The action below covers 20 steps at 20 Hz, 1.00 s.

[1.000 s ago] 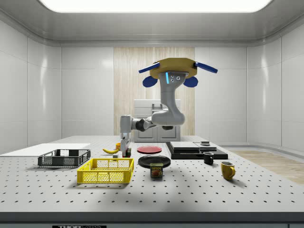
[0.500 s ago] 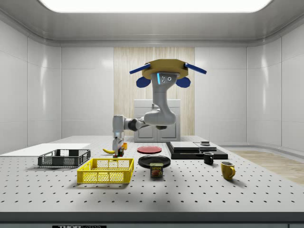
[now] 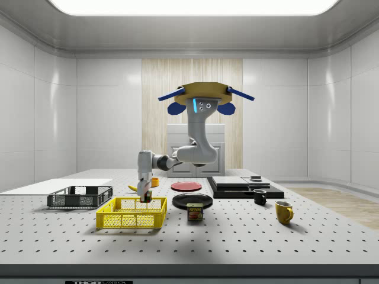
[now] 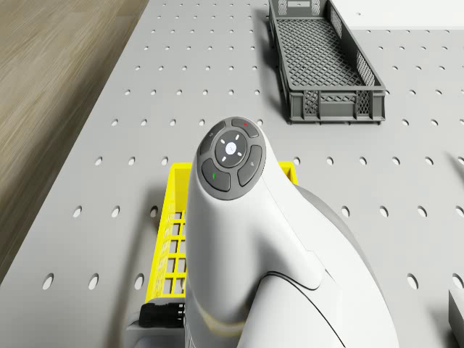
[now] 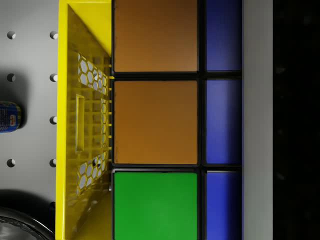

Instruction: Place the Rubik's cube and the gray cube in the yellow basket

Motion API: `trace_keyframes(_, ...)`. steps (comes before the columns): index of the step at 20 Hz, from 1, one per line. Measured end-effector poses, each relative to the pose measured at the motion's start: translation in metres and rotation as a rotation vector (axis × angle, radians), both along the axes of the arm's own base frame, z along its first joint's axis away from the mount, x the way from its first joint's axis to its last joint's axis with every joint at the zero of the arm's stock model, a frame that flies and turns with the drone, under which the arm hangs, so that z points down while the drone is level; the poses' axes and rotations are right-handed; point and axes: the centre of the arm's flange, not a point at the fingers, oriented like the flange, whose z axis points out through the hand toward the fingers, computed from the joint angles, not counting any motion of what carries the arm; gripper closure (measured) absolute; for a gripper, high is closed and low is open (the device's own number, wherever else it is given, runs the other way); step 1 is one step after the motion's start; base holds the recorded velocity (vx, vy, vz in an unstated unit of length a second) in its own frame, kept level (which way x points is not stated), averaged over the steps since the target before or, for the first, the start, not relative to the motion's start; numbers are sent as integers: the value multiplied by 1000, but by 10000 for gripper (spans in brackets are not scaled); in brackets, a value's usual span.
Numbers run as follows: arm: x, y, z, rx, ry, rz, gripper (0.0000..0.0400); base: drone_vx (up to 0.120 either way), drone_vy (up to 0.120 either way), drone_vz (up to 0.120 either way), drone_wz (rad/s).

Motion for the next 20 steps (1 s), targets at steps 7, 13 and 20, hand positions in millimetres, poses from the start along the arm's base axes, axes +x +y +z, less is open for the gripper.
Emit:
trace_keyframes(7,0,0,28,0,0,0,75,0,0,0,0)
trace_keyframes(13,0,0,55,0,0,0,75,0,0,0,0)
trace_keyframes(20,0,0,80,0,0,0,75,0,0,0,0)
